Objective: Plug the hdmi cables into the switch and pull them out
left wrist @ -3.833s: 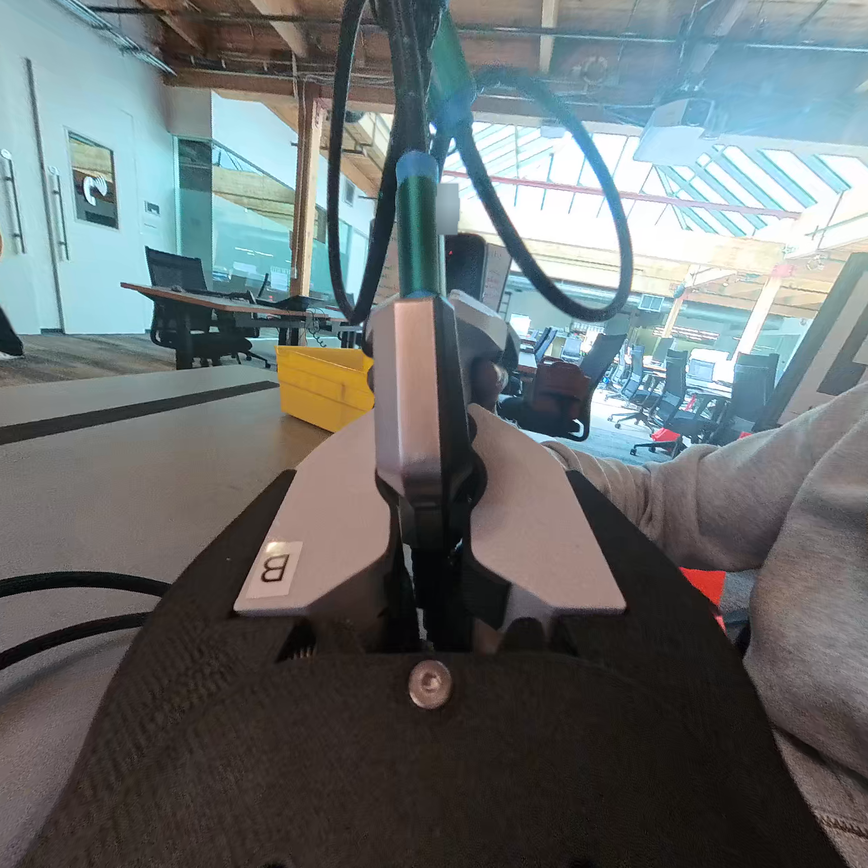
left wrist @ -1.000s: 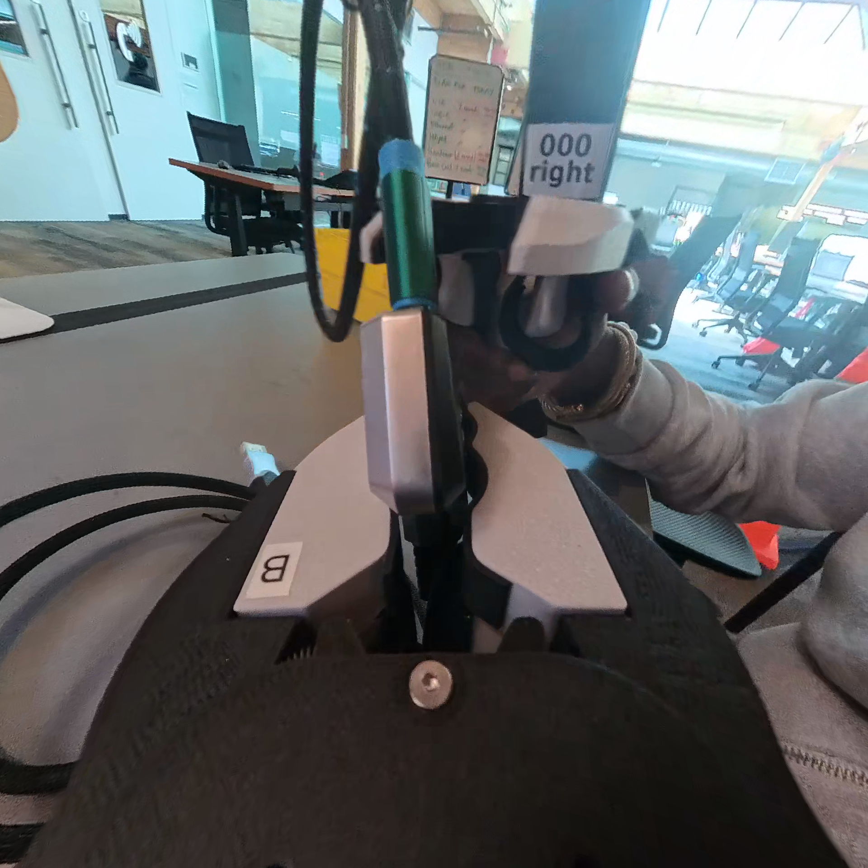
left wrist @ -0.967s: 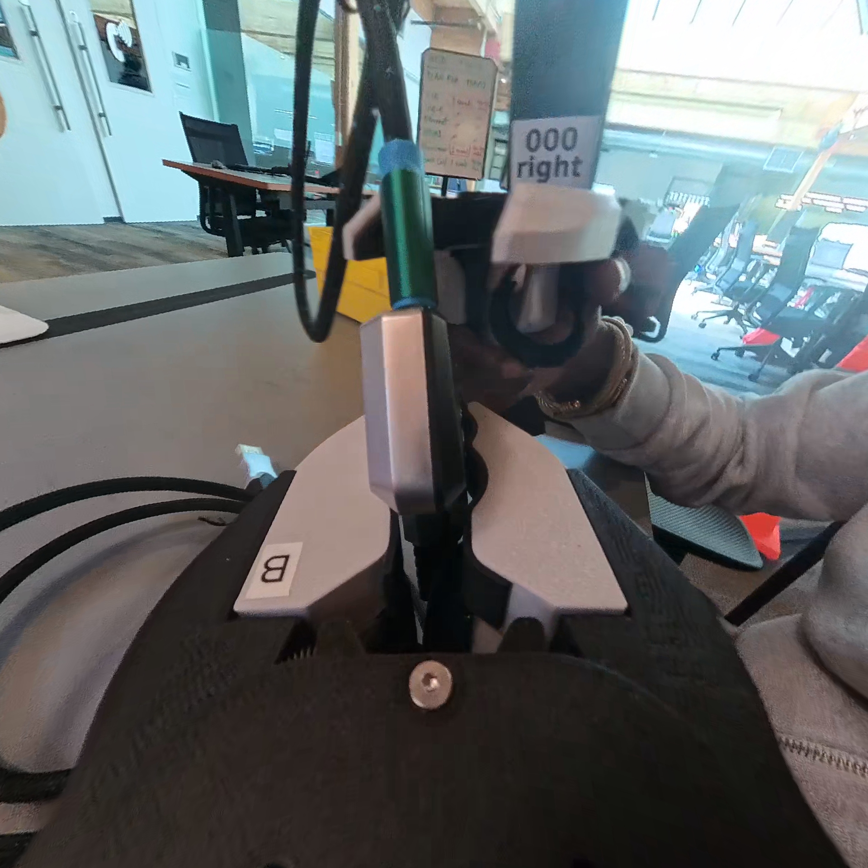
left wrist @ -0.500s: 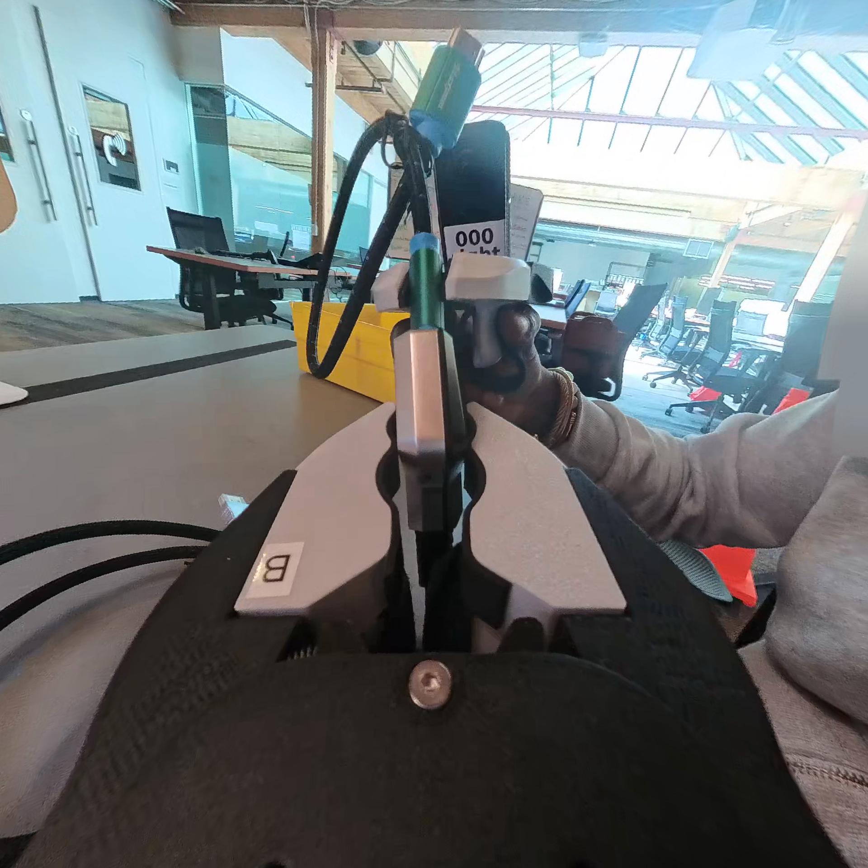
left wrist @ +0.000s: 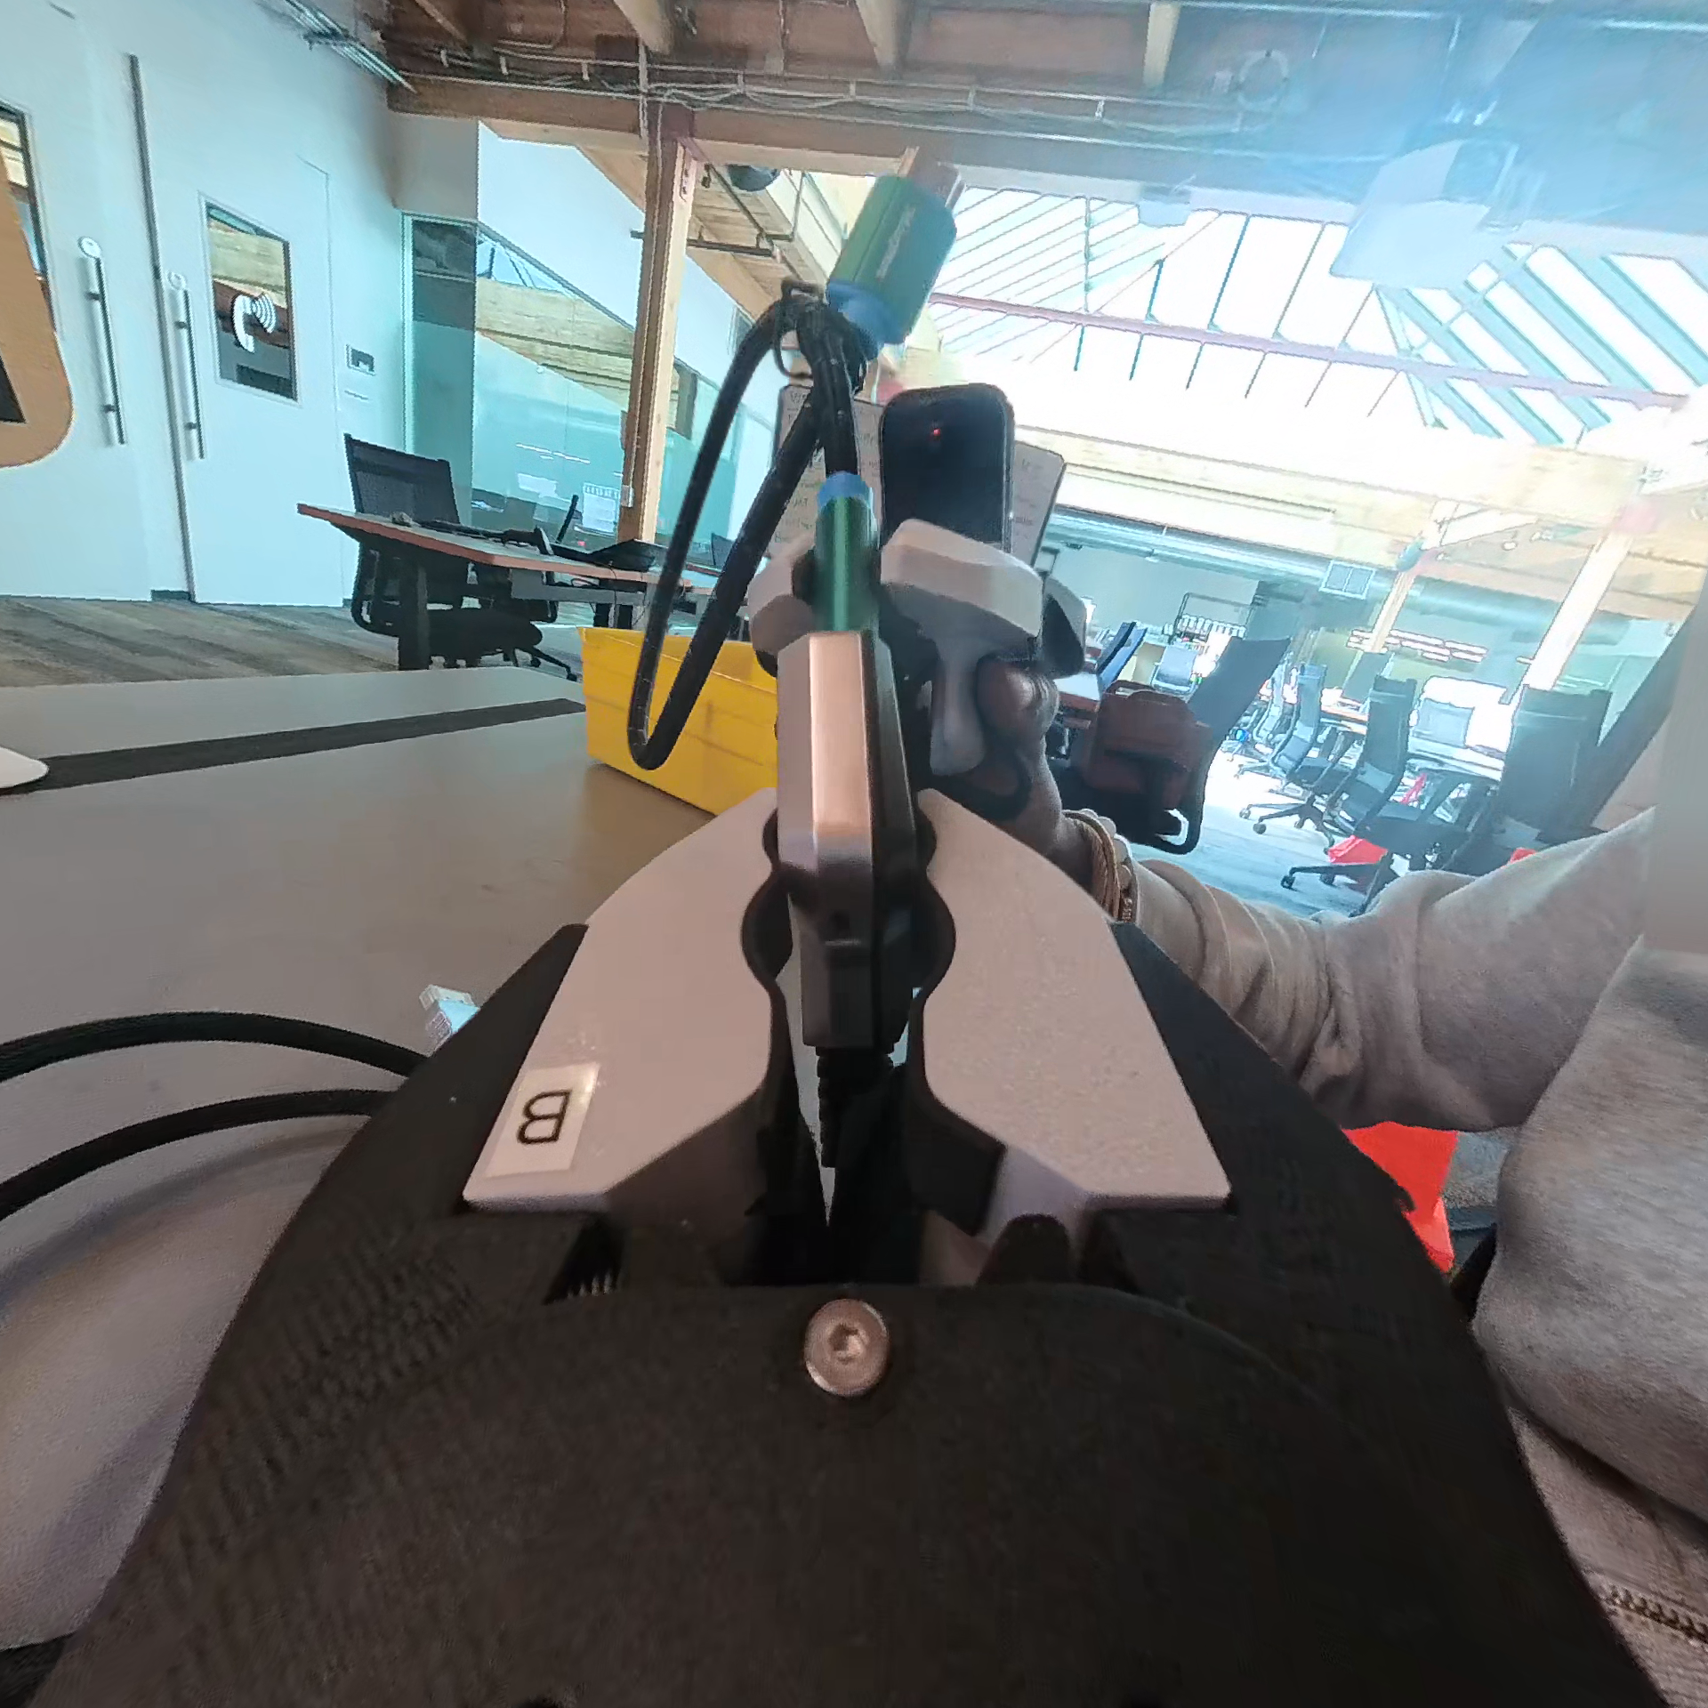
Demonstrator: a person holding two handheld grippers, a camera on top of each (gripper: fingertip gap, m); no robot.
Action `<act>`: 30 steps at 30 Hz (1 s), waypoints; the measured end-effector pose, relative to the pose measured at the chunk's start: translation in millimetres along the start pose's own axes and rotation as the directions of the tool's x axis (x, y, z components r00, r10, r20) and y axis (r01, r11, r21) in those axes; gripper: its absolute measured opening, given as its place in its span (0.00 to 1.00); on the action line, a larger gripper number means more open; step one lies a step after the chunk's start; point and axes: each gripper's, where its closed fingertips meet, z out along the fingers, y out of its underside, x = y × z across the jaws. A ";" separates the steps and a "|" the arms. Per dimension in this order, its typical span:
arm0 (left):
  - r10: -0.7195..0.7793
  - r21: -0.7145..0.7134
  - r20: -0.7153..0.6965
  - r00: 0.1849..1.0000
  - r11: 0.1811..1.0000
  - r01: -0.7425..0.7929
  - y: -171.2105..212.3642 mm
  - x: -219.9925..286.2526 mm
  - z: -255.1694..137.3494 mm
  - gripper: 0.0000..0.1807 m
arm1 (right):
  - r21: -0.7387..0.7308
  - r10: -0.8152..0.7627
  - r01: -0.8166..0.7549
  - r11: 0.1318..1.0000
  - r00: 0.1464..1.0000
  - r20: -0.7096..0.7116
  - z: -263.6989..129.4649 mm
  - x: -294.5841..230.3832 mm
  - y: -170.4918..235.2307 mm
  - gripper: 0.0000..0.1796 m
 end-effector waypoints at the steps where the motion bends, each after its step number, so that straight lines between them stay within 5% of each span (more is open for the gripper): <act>1: -0.001 0.006 -0.002 1.000 1.000 0.001 -1.0 0.4 -0.4 0.11 | 0.006 -0.008 0.008 1.000 1.000 -0.005 0.5 -0.5 -0.7 0.06; 8: -0.013 0.045 0.009 1.000 0.999 0.013 -7.1 -1.1 -3.2 0.12 | 0.068 0.000 0.003 0.998 0.999 -0.039 3.8 1.5 -5.3 0.06; 9: -0.011 0.037 0.013 1.000 0.999 0.011 -6.0 -1.5 -3.6 0.11 | 0.124 0.012 -0.005 0.992 0.999 -0.052 1.5 3.5 -13.1 0.07; 11: 0.044 -0.060 -0.017 0.999 0.997 -0.045 10.8 8.8 -3.1 0.11 | 0.541 0.119 -0.067 0.838 0.991 -0.062 -49.9 19.3 -88.7 0.06; 12: 0.079 -0.049 -0.021 0.997 0.996 -0.080 10.6 14.5 -3.7 0.11 | 0.650 0.141 -0.069 0.757 0.988 -0.059 -84.7 25.5 -120.5 0.06; 13: 0.077 -0.028 0.002 0.997 0.997 -0.077 7.9 12.5 -5.8 0.11 | 0.639 0.097 -0.004 0.770 0.989 -0.111 -104.7 24.7 -135.1 0.06; 16: -0.041 0.069 0.054 0.998 0.997 0.038 -7.4 -6.4 -16.2 0.11 | 0.053 -0.122 0.152 0.987 0.922 -0.367 -120.4 28.2 -101.5 0.06; 20: -0.042 0.047 0.028 0.999 0.998 0.040 -5.9 -3.1 -15.2 0.11 | -0.427 -0.313 0.000 0.904 0.680 -0.663 -214.0 39.7 -76.2 0.07; 25: -0.035 0.043 0.021 0.999 0.998 0.034 -4.9 -1.2 -14.0 0.11 | -0.466 -0.283 -0.324 0.823 0.477 -0.832 -321.6 49.9 -55.8 0.07; 30: -0.050 0.049 0.024 0.998 0.998 0.049 -5.2 -2.9 -14.6 0.11 | -0.375 -0.184 -0.574 0.728 0.363 -0.914 -378.8 77.0 0.8 0.08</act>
